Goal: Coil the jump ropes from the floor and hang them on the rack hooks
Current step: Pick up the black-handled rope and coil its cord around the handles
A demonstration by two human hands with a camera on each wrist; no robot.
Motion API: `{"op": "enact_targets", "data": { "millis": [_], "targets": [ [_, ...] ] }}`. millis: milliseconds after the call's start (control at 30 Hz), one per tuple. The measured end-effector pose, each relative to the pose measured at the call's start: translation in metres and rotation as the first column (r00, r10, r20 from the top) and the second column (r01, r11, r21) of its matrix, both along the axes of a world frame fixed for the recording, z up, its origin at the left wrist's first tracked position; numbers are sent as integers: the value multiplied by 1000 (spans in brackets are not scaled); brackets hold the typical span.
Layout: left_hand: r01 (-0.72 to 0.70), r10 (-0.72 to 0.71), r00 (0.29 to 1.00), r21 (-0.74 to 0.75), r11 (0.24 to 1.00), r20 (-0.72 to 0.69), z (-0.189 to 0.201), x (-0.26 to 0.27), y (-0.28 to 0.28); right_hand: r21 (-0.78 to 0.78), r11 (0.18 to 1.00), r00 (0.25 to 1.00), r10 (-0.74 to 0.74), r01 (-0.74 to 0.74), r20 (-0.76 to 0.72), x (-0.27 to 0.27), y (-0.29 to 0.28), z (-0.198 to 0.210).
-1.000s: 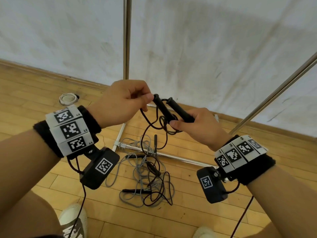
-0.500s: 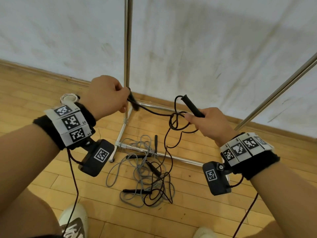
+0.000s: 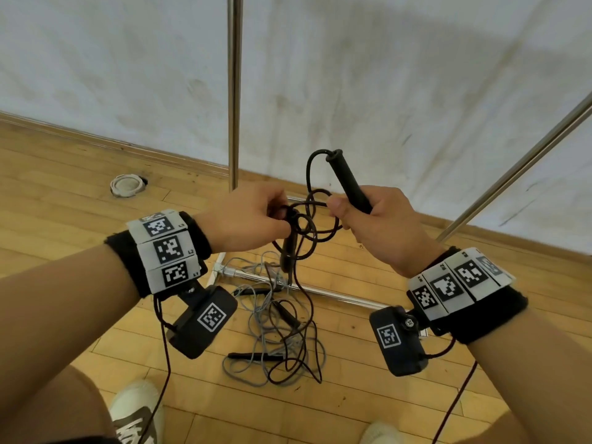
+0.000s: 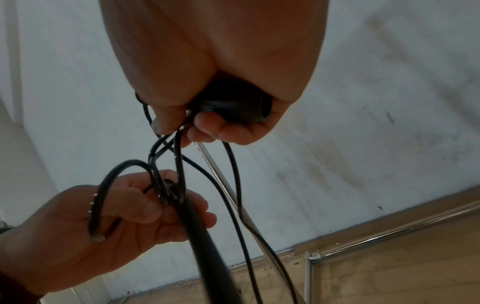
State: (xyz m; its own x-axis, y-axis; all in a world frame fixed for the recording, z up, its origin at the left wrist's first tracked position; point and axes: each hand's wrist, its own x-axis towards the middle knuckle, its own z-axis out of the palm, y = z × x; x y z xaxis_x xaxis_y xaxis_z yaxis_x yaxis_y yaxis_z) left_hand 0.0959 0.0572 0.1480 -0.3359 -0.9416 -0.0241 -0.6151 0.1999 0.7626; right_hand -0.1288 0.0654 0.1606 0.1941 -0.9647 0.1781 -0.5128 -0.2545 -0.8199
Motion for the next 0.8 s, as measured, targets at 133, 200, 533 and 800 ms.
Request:
{"op": "enact_targets", "data": {
  "millis": [133, 200, 533, 800],
  "targets": [
    [101, -89, 984, 72, 992, -152, 4, -3, 3, -38, 999, 1000, -9, 9, 14, 1, 2, 1],
    [169, -159, 975, 51, 984, -155, 5, -4, 5, -61, 998, 999, -34, 35, 18, 0, 1, 1],
    [48, -59, 987, -72, 996, -152, 8, 4, 0, -55, 991, 991, -126, 123, -41, -11, -6, -2],
    [44, -48, 998, -141, 989, -31, 11, 18, -9, -104, 982, 979, -168, 156, -114, -22, -15, -2]
  ]
}}
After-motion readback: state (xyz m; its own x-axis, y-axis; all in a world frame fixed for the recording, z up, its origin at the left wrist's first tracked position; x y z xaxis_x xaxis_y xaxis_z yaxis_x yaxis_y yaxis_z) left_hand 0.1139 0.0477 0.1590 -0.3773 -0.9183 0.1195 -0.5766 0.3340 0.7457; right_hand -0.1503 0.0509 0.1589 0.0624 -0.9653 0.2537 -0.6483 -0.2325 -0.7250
